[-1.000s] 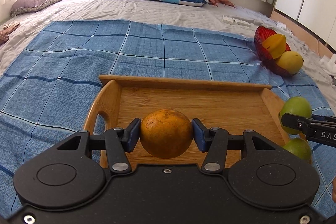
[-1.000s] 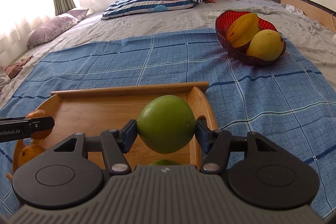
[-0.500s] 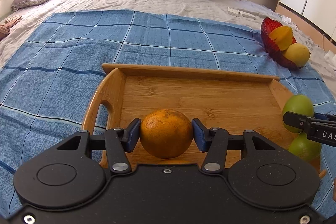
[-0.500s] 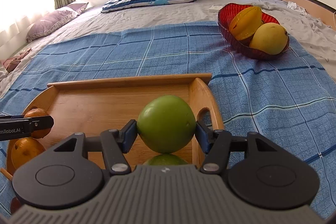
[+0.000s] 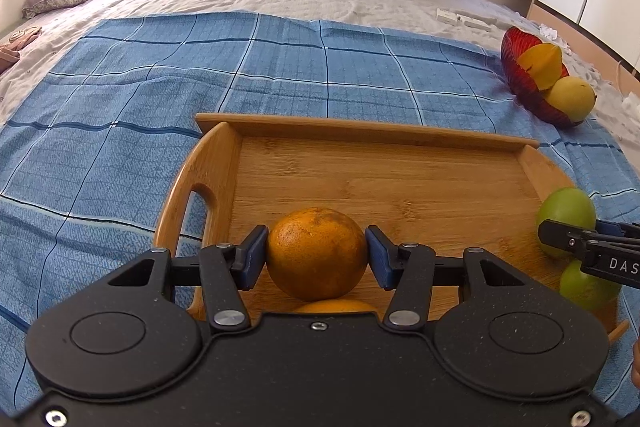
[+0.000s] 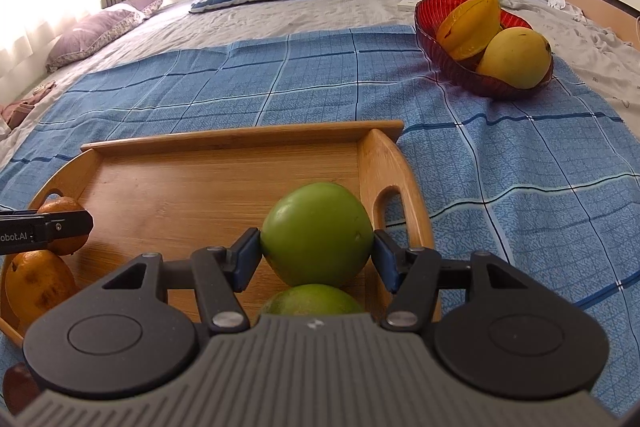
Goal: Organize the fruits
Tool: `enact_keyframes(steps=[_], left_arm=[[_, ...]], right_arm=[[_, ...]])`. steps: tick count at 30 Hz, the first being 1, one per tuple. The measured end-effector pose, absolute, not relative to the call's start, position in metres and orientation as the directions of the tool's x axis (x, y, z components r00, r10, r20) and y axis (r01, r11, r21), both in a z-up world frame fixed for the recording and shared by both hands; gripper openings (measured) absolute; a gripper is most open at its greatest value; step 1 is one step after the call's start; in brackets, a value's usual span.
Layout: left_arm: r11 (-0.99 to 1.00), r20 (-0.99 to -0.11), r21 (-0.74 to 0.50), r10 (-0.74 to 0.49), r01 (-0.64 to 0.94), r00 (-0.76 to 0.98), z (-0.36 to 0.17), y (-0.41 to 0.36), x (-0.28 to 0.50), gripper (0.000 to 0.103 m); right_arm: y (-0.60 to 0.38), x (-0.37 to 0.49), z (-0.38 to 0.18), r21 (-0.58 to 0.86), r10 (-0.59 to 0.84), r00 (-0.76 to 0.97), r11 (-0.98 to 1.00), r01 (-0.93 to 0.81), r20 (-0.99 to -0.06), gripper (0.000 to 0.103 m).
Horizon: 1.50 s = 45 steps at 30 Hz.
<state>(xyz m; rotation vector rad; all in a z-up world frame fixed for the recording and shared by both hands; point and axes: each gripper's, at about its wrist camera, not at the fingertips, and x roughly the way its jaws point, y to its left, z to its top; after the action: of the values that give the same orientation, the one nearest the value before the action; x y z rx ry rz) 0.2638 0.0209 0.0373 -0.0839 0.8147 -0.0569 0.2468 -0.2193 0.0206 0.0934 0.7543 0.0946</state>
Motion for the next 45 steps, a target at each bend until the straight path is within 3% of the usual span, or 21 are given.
enact_keyframes(steps=[24,26,30,36,45], left_arm=[[0.993,-0.73,-0.119,-0.09,0.003,0.677,0.034,0.025,0.264,0.051],[0.993,-0.73,-0.116,-0.089,0.006,0.678,0.034,0.025,0.264,0.052],[0.993,-0.729,-0.118,-0.1,0.019,0.677,0.035,0.025,0.262,0.067],[0.994,-0.714,-0.107,-0.095,0.026,0.694,0.04,0.023,0.257,0.081],[0.995,-0.666,-0.086,-0.09,0.043,0.74,0.048,0.019,0.237,0.093]], right_arm=[[-0.224,0.245,0.018,0.147,0.14,0.737,0.988,-0.056,-0.662,0.063],[-0.224,0.245,0.017,0.147,0.144,0.732,0.987,-0.06,-0.666,0.069],[-0.224,0.246,0.014,0.162,0.158,0.721,0.985,-0.064,-0.675,0.074],[-0.227,0.241,0.014,0.194,0.176,0.73,0.979,-0.061,-0.661,0.079],[-0.226,0.225,0.025,0.182,0.183,0.771,0.979,-0.089,-0.609,0.09]])
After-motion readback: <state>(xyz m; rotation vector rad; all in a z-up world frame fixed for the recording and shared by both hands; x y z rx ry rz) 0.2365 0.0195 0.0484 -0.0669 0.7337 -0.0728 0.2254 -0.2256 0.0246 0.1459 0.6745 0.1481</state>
